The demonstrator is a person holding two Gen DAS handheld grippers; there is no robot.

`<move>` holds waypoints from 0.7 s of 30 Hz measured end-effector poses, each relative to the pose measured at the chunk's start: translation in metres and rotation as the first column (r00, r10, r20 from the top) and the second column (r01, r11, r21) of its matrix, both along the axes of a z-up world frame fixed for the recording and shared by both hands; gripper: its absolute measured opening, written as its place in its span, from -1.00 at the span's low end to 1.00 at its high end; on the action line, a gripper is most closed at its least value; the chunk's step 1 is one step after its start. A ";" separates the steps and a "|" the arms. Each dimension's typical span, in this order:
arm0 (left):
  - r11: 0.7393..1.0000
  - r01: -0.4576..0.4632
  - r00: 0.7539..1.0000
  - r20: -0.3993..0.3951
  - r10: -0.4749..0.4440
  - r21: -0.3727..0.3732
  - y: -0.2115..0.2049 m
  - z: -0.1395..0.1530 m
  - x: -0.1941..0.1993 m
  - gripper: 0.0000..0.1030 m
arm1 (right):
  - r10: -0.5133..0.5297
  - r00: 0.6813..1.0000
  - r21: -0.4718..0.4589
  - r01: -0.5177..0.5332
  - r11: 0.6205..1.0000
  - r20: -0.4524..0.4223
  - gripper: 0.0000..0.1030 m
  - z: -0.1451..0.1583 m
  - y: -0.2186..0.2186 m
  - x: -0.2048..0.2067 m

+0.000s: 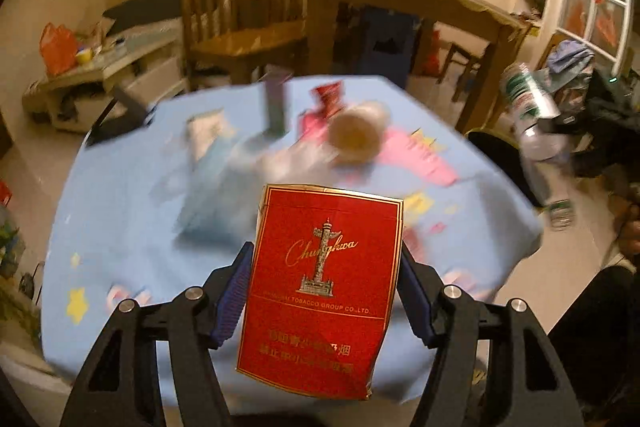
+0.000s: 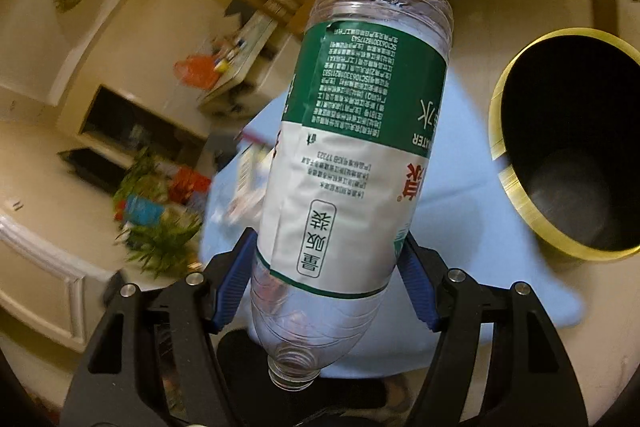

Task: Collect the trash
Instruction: 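Carry the bottle and red pack to the black bin and release both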

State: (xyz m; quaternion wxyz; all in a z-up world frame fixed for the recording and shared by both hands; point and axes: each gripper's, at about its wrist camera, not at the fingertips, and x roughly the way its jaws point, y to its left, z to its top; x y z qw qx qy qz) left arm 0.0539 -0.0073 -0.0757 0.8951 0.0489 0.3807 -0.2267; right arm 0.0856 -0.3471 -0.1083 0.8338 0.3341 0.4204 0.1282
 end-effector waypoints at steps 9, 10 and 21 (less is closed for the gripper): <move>0.977 0.212 0.976 0.043 -0.212 0.009 -0.166 0.033 0.022 0.26 | -0.235 0.972 -0.036 0.235 0.971 -0.016 0.31 -0.023 -0.109 0.001; 0.971 0.238 0.971 0.036 -0.238 0.011 -0.184 0.031 0.027 0.26 | -0.257 0.966 0.000 0.257 0.966 -0.024 0.31 -0.027 -0.121 -0.004; 0.920 0.386 0.917 -0.139 -0.374 0.068 -0.369 -0.032 0.086 0.31 | -0.448 0.894 -0.062 0.448 0.892 0.015 0.31 -0.030 -0.208 -0.041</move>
